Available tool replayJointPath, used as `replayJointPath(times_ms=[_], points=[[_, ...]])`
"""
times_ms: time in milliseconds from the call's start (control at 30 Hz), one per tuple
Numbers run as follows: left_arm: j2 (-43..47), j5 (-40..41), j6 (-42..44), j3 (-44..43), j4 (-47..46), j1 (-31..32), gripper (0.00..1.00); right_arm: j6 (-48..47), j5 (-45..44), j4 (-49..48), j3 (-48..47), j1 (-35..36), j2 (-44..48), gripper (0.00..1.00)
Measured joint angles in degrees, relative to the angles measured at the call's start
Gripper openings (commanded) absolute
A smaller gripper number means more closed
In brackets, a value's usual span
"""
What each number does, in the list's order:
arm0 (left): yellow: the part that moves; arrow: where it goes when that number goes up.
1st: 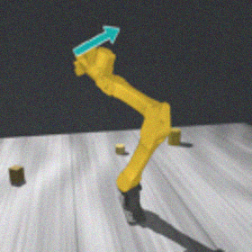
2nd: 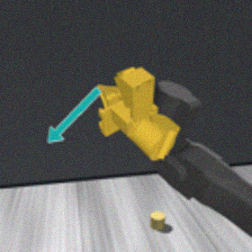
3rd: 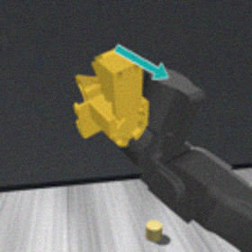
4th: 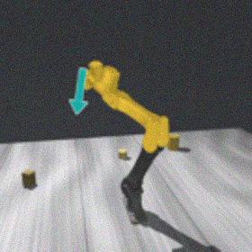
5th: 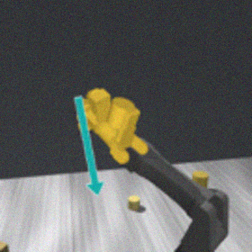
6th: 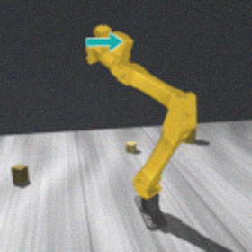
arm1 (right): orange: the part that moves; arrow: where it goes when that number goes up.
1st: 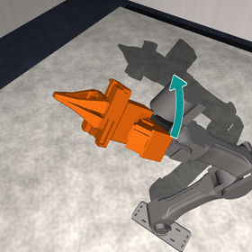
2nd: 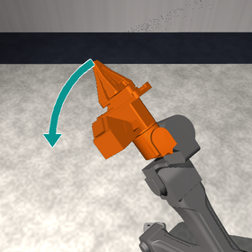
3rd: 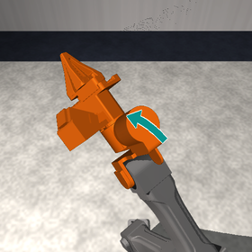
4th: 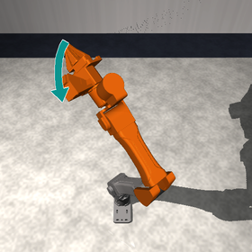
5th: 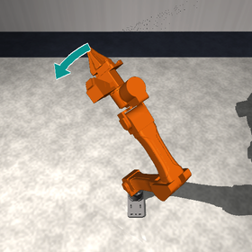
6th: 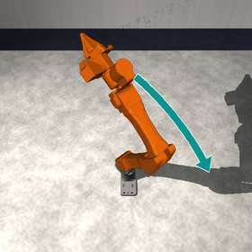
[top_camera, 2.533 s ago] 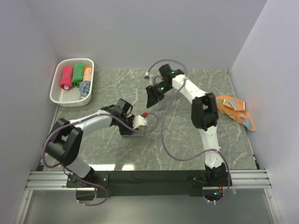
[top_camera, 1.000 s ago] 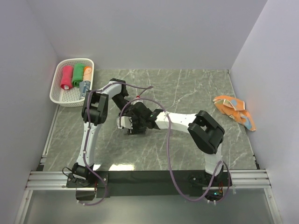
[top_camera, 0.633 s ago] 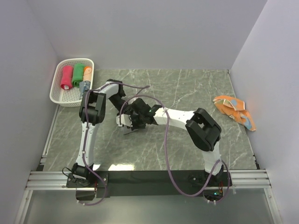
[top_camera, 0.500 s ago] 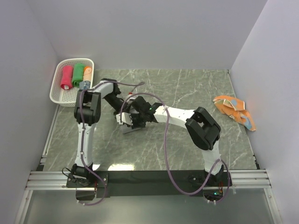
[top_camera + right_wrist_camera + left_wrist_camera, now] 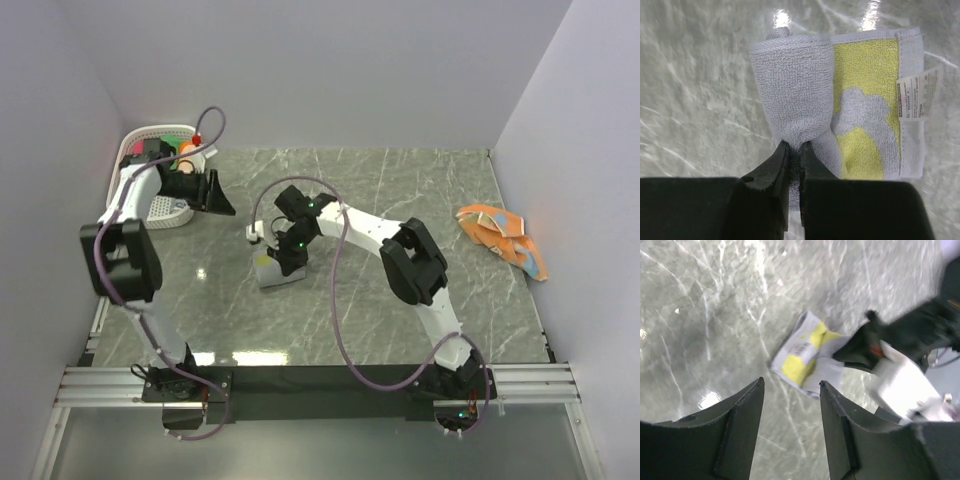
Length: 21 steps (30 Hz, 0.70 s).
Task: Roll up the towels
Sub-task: Roll the towel
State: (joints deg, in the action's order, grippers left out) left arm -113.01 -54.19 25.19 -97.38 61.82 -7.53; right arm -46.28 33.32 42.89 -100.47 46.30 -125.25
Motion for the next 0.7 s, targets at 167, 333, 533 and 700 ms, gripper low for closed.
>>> replayJointPath(times_ms=[167, 333, 533, 700], points=[[15.87, 0.22, -8.98, 16.74, -16.22, -2.45, 0.54, 4.87, 7.32, 9.77, -12.31, -2.75, -8.20, 0.00], [27.32, 4.13, -10.43, 32.24, -27.28, -2.25, 0.54, 8.39, 14.91, 18.75, -23.21, -5.29, -16.11, 0.00], [40.94, 12.72, 2.01, 48.22, -32.30, 11.85, 0.56, 14.27, 19.39, 22.36, -24.55, -5.86, -18.69, 0.00], [50.77, 17.11, 13.62, 58.55, -34.36, 22.97, 0.58, 19.02, 22.80, 24.55, -25.29, -6.08, -20.76, 0.00]])
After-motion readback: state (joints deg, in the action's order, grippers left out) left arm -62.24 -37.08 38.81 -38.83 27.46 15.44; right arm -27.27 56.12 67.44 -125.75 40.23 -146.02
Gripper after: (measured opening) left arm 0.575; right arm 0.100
